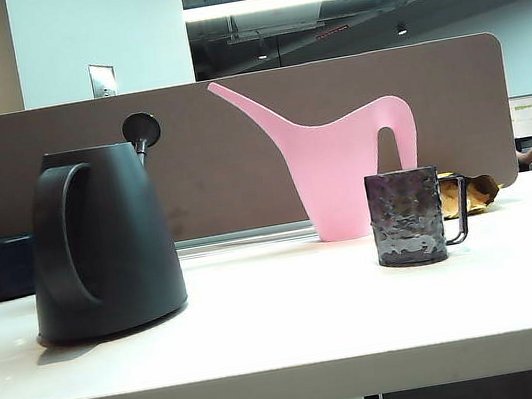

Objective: Pour the water from the cup into the kettle.

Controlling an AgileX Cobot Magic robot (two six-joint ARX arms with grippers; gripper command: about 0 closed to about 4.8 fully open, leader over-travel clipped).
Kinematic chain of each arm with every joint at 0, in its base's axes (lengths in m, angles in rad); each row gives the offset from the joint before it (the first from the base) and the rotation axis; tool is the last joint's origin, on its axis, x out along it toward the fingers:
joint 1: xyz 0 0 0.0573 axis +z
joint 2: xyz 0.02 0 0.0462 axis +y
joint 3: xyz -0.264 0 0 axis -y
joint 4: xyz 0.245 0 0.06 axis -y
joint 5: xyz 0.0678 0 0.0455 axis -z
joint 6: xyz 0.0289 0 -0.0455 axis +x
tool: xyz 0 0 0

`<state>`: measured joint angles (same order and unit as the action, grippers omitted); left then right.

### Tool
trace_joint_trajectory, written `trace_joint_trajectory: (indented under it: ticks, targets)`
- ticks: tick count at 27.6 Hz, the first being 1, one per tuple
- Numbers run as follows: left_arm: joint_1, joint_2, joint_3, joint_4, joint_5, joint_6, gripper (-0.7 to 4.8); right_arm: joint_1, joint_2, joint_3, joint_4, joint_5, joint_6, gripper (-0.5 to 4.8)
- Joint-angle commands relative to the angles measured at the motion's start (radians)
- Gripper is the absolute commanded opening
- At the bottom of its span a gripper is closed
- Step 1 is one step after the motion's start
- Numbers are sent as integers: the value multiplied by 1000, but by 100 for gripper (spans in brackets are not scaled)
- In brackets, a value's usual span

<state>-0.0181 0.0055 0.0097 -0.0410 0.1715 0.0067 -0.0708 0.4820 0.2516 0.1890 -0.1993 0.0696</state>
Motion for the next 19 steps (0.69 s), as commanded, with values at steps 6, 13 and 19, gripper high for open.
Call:
trace_joint_trajectory:
  ticks: [6,13,19]
  targets:
    - [-1,1,1,13,-30,3,-5,-1,-264,-188,48,23,0,-6]
    - [-1,1,1,13,-30,4,-5,0,-419,-246,-12,45,-26,-6]
    - [-1,1,1,13,-29,1,-5,-1,-460,-245,-7,48,-29,-6]
